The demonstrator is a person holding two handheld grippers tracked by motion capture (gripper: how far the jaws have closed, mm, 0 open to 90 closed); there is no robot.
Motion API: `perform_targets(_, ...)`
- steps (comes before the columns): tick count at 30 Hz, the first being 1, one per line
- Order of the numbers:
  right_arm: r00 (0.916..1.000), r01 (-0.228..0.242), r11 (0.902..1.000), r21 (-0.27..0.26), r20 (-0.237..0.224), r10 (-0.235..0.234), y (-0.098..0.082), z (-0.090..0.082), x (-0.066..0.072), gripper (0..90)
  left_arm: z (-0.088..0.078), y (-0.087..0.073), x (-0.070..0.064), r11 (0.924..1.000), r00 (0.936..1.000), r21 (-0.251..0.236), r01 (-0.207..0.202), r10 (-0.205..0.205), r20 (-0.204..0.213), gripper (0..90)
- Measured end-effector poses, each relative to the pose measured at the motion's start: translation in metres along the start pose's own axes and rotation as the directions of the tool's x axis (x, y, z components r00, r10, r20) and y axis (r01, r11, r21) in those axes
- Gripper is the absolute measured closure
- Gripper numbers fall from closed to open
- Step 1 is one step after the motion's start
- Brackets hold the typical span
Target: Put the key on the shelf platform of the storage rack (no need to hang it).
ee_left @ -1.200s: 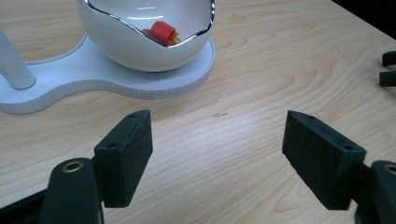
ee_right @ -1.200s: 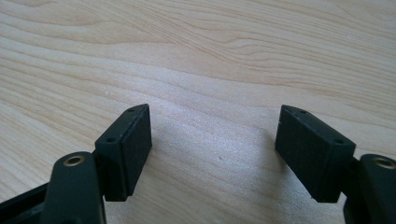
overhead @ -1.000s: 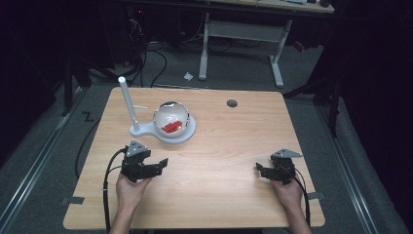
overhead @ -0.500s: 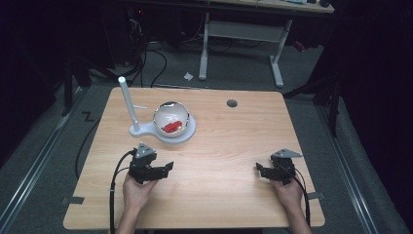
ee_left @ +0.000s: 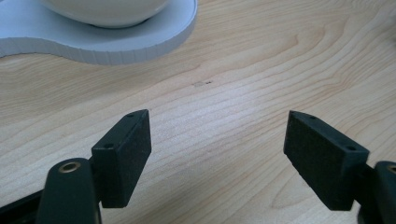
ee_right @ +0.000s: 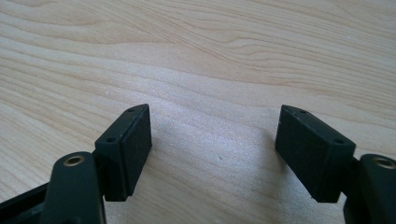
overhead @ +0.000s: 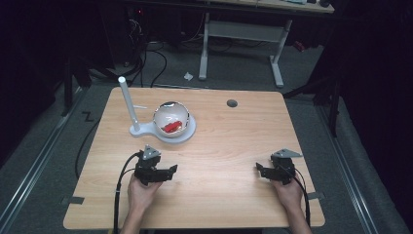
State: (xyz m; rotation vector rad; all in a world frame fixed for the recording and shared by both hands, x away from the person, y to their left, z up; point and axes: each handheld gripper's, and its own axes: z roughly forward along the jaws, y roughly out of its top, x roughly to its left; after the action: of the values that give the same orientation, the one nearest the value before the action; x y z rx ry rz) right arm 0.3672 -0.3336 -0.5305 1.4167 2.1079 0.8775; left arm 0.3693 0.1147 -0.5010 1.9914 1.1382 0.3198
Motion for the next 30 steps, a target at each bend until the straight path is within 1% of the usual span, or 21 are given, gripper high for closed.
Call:
perform_targets(15,1.0000,0.000,1.0000,0.000,0.000,0.000,0.000,0.000,0.000,27.1,0.013,-0.007,-0.009,0.9992,0.9988,0.022,-0.034,0.034,-0.035,23.7)
perform_targets(23,1.0000,0.000,1.0000,0.000,0.000,0.000,0.000,0.000,0.000,27.1,0.017,-0.007,-0.010,0.9993,0.9980,0.017,-0.034,0.035,-0.053,23.7)
perform_targets(24,1.0000,0.000,1.0000,0.000,0.000,0.000,0.000,0.000,0.000,27.1,0.018,-0.007,-0.010,0.9992,0.9977,0.018,-0.036,0.037,-0.056,23.7)
perform_targets(25,1.0000,0.000,1.0000,0.000,0.000,0.000,0.000,0.000,0.000,27.1,0.019,-0.007,-0.010,0.9987,0.9968,0.020,-0.047,0.049,-0.064,23.7)
perform_targets(27,1.0000,0.000,1.0000,0.000,0.000,0.000,0.000,0.000,0.000,27.1,0.022,-0.007,-0.009,0.9989,0.9972,0.028,-0.038,0.040,-0.064,23.7)
perform_targets(30,1.0000,0.000,1.0000,0.000,0.000,0.000,0.000,0.000,0.000,27.1,0.025,-0.008,-0.009,0.9988,0.9965,0.031,-0.037,0.039,-0.074,23.6)
